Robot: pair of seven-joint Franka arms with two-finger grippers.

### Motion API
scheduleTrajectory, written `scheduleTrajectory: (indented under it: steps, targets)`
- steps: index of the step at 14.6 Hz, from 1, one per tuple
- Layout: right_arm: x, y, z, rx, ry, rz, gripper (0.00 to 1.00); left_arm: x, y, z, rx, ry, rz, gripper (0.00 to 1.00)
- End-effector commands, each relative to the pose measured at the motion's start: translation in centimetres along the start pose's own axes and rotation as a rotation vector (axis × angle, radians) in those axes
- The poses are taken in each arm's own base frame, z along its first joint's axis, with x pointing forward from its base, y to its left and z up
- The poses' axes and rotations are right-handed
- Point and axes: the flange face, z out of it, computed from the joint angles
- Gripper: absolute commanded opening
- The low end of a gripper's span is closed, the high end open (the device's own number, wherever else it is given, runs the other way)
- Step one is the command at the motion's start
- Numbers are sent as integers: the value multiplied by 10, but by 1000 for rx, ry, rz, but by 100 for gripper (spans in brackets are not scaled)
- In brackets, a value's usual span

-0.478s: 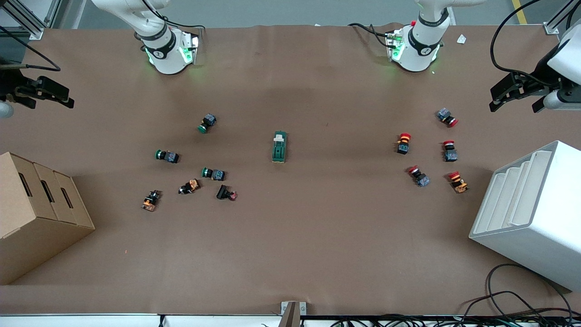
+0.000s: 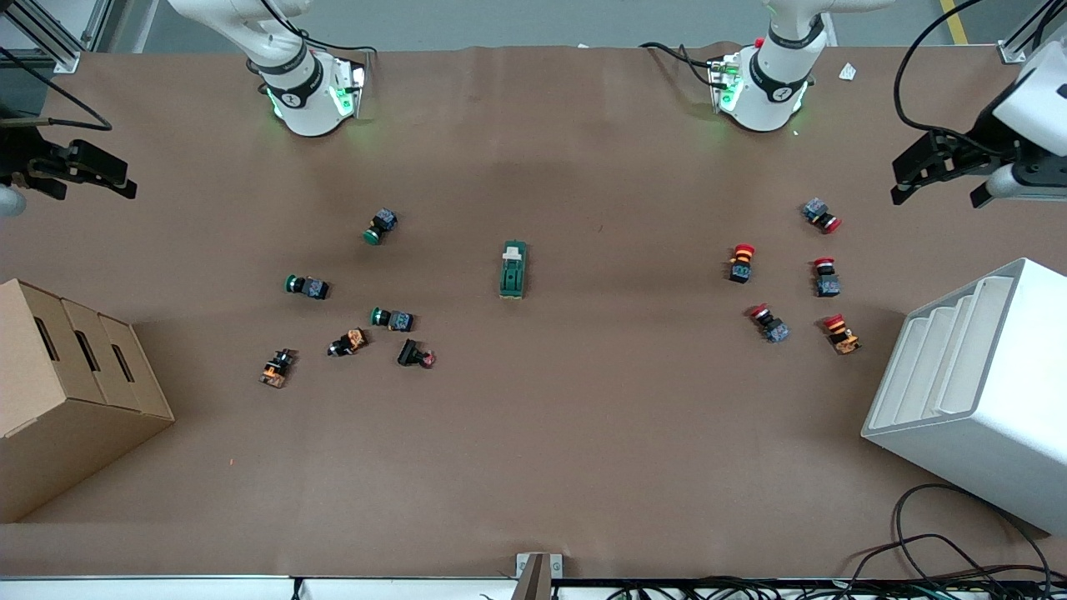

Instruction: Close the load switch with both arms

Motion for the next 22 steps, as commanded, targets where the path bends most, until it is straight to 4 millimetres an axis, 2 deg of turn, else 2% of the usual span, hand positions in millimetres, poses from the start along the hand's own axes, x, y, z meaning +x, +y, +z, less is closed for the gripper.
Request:
scheduleTrajectory:
  steps: [1, 4, 6, 7, 10, 12, 13, 15, 16, 18, 21, 22]
  targets:
    - [-8, -2, -13, 9, 23, -4, 100, 12, 65, 17, 4, -21, 32, 100]
    - [-6, -1, -17, 7, 30, -4, 100, 17, 148, 53, -19, -34, -40, 100]
    - [-1, 2, -11, 5, 20, 10, 100, 18, 195, 79, -41, -36, -109, 100]
    - [3, 2, -6, -5, 12, 9, 100, 13, 227, 93, -33, -35, -124, 100]
    - [15, 11, 0, -11, 9, 21, 100, -8, 304, 143, 36, -1, -192, 100]
    - [18, 11, -6, -13, 19, 21, 100, -22, 347, 173, 48, 12, -243, 100]
    - [18, 10, -6, -13, 21, 18, 100, -35, 374, 184, 58, 41, -257, 100]
    - [27, 9, 6, 0, 1, 24, 100, -52, 407, 212, 102, 89, -259, 100]
    - [37, 10, 19, 2, -17, 26, 100, -63, 425, 228, 110, 107, -263, 100]
    - [49, 13, 34, 0, -33, 29, 100, -94, 469, 253, 106, 186, -270, 100]
    - [68, 13, 69, -19, -98, 24, 100, -123, 507, 304, 110, 317, -320, 100]
    - [71, 9, 72, -13, -101, 21, 100, -132, 516, 322, 119, 351, -315, 100]
